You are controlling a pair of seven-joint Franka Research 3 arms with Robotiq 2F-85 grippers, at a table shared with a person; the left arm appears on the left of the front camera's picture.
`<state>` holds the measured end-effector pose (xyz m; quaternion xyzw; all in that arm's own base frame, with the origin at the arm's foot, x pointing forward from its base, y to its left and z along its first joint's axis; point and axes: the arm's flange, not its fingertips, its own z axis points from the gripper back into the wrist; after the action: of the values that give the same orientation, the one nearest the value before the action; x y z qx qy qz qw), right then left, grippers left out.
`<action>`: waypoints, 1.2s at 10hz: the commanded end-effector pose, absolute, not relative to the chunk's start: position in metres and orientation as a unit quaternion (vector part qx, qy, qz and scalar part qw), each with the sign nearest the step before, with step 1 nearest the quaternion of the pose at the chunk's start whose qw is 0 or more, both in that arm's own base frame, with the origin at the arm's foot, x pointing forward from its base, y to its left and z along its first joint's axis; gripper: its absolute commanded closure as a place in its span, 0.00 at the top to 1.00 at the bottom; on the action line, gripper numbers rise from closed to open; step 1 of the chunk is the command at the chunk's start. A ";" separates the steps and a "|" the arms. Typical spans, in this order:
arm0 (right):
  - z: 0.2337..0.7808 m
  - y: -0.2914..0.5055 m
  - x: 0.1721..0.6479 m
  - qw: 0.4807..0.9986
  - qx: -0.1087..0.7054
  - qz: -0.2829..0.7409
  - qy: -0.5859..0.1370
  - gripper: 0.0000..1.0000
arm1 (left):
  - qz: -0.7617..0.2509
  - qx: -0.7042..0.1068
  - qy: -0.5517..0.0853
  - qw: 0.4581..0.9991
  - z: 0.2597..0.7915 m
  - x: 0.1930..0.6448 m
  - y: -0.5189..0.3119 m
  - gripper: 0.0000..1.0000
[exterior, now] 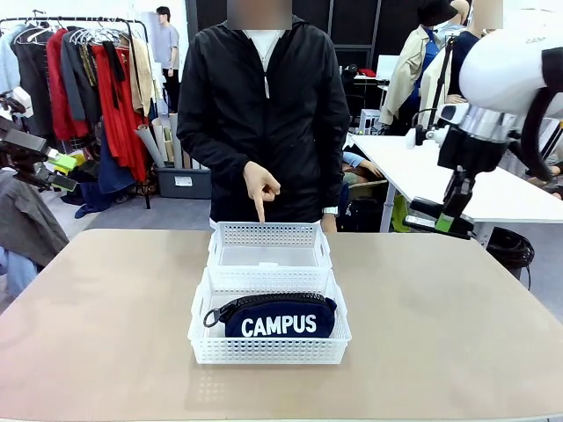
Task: Distribute items into two baskets.
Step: Place the picked Stapler into the Organizing basket as instructed by the person.
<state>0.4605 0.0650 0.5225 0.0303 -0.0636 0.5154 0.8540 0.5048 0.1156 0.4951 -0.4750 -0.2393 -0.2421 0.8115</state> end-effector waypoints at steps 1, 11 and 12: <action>0.521 0.083 0.478 0.840 0.018 0.537 -0.072 0.00 | -0.241 -0.475 -0.241 0.811 0.496 0.504 0.116 1.00; 0.495 0.186 0.531 0.785 -0.020 0.614 -0.072 0.00 | -0.241 -0.475 -0.241 0.811 0.496 0.504 0.116 1.00; 0.493 0.195 0.536 0.779 -0.020 0.623 -0.073 0.00 | -0.241 -0.475 -0.241 0.811 0.496 0.504 0.116 1.00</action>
<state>0.5253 0.1892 0.4882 -0.0065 -0.0680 0.6099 0.7896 0.5049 0.1156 0.4955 -0.4748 -0.2395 -0.2422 0.8115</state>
